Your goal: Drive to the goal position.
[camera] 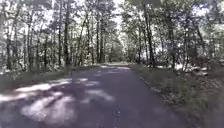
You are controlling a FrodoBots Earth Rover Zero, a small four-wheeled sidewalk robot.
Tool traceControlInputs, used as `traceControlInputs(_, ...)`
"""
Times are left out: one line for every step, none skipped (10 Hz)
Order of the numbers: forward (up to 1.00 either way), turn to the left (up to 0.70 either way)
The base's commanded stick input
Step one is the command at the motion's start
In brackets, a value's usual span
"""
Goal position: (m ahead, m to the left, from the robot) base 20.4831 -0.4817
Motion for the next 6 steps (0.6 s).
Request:
traceControlInputs(0.45,0.27)
traceControlInputs(0.45,0.09)
traceControlInputs(0.45,0.00)
traceControlInputs(0.45,0.00)
traceControlInputs(0.45,0.00)
traceControlInputs(0.45,0.00)
